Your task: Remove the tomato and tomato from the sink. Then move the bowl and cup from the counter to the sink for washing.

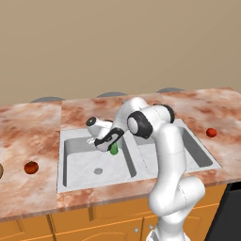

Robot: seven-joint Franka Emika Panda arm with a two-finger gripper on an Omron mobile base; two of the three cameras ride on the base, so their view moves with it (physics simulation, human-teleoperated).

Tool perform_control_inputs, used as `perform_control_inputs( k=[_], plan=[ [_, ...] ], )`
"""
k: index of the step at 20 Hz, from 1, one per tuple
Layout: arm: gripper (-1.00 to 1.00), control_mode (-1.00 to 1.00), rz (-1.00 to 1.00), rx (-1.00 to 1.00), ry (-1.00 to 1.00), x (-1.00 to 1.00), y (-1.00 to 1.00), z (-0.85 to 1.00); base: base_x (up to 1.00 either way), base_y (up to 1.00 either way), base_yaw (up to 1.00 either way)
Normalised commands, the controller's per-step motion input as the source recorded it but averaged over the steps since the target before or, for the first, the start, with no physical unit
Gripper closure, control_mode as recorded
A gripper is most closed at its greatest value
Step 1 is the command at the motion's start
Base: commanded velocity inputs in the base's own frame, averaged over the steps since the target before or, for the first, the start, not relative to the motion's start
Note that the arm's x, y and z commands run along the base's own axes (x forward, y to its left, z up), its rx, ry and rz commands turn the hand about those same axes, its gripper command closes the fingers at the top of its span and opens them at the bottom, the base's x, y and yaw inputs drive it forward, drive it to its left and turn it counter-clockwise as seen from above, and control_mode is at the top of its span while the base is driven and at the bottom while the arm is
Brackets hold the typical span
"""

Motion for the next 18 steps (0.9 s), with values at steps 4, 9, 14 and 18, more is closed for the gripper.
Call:
perform_control_inputs(
  k=[4,9,14,18],
  plan=[
    [1.0,-1.0,0.0,0.0,0.0,0.0,-0.13,-0.01,0.0,0.0,0.0],
    [1.0,-1.0,-0.01,0.0,0.0,-0.02,-0.16,-0.03,0.0,0.0,0.0],
    [-1.0,-1.0,0.0,0.0,0.0,-0.01,-0.17,-0.07,0.0,0.0,0.0],
    [-1.0,-1.0,-0.02,0.0,0.0,-0.02,-0.19,-0.07,0.0,0.0,0.0]
  ],
)
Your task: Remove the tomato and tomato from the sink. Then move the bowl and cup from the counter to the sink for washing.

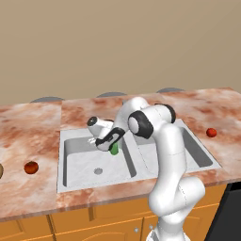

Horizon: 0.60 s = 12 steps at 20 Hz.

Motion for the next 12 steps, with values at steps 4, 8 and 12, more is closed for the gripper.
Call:
perform_control_inputs(
  k=[4,8,12],
  plan=[
    [-1.0,-1.0,-0.02,0.0,0.0,-0.04,-0.19,0.0,0.0,0.0,0.0],
    [-1.0,-1.0,-0.02,0.0,0.0,-0.05,-0.18,0.0,0.0,0.0,0.0],
    [-1.0,-1.0,-0.01,0.0,0.0,-0.04,-0.16,0.05,0.0,0.0,0.0]
  ],
)
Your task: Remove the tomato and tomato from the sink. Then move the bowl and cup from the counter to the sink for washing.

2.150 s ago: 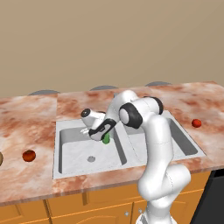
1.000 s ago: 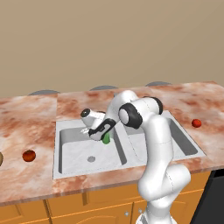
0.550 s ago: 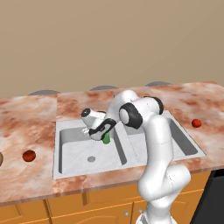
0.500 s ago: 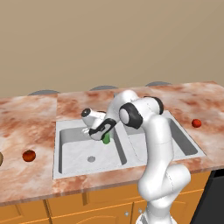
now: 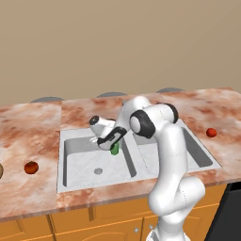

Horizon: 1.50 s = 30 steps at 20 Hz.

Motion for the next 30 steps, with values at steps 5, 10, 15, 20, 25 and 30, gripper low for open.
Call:
perform_control_inputs(
  k=[5,10,15,20,25,30],
  plan=[
    [-1.0,-1.0,-0.02,0.0,0.0,-0.07,-0.13,0.16,0.0,0.0,0.0],
    [-1.0,-1.0,-0.02,0.0,0.0,-0.02,-0.04,0.2,0.0,0.0,0.0],
    [-1.0,-1.0,-0.02,0.0,0.0,-0.02,-0.02,0.23,0.0,0.0,0.0],
    [-1.0,-1.0,-0.05,0.0,0.0,-0.11,0.0,0.28,0.0,0.0,0.0],
    [-1.0,-1.0,-0.1,0.0,0.0,-0.15,0.03,0.24,0.0,0.0,0.0],
    [-1.0,-1.0,-0.12,0.0,0.0,-0.2,0.01,0.22,0.0,0.0,0.0]
  ],
)
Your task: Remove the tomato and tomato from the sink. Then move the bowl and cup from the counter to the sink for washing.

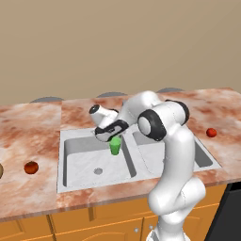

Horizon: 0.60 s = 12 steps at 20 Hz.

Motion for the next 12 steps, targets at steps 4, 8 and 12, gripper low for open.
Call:
perform_control_inputs(
  k=[4,8,12],
  plan=[
    [-1.0,-1.0,-0.1,0.0,0.0,-0.23,0.05,0.19,0.0,0.0,0.0],
    [-1.0,-1.0,-0.05,0.01,0.0,-0.22,0.08,0.13,0.0,0.0,0.0],
    [-1.0,-1.0,-0.05,0.02,0.0,-0.25,0.03,0.1,0.0,0.0,0.0]
  ],
)
